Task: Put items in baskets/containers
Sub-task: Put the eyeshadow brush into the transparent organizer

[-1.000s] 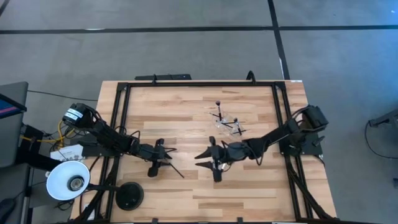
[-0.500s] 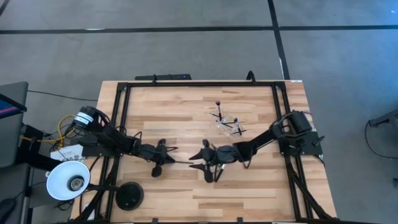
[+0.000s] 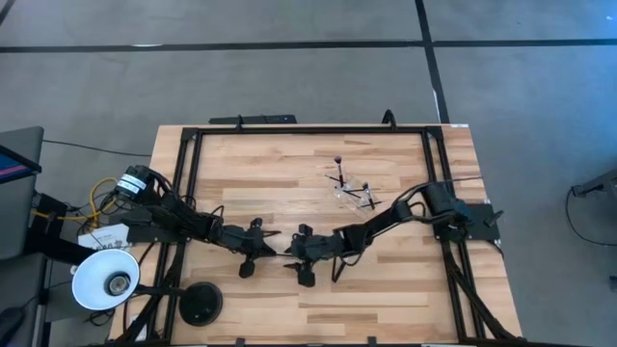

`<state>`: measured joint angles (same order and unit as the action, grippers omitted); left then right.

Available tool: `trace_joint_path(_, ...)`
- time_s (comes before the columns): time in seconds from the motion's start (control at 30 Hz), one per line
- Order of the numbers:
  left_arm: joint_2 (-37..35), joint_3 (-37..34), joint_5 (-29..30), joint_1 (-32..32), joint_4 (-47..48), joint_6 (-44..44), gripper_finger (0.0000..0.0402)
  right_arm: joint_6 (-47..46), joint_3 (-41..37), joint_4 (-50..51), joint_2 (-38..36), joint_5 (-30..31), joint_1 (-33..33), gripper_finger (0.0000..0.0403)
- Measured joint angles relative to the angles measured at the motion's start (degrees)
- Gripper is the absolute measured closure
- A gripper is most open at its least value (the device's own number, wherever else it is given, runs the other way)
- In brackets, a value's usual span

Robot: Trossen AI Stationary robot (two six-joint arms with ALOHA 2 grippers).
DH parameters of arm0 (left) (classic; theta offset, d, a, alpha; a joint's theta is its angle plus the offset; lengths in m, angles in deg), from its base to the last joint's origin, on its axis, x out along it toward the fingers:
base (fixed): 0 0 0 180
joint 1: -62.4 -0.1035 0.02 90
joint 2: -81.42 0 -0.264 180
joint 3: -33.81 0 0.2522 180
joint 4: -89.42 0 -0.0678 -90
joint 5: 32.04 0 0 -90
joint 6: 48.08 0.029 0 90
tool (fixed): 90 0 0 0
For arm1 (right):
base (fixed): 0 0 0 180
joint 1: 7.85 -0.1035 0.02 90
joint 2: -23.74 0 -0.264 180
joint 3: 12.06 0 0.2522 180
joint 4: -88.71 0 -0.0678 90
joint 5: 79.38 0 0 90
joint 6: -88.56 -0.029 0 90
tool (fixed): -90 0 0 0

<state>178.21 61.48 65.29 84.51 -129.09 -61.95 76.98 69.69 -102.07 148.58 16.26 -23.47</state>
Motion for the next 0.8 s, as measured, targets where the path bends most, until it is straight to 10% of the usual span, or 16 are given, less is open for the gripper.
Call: trace_joint_path(0.8,-0.1,0.0,0.1,0.0,0.1,-0.3,0.0384,0.0,3.4,2.3,3.2,0.3,1.4,0.0393)
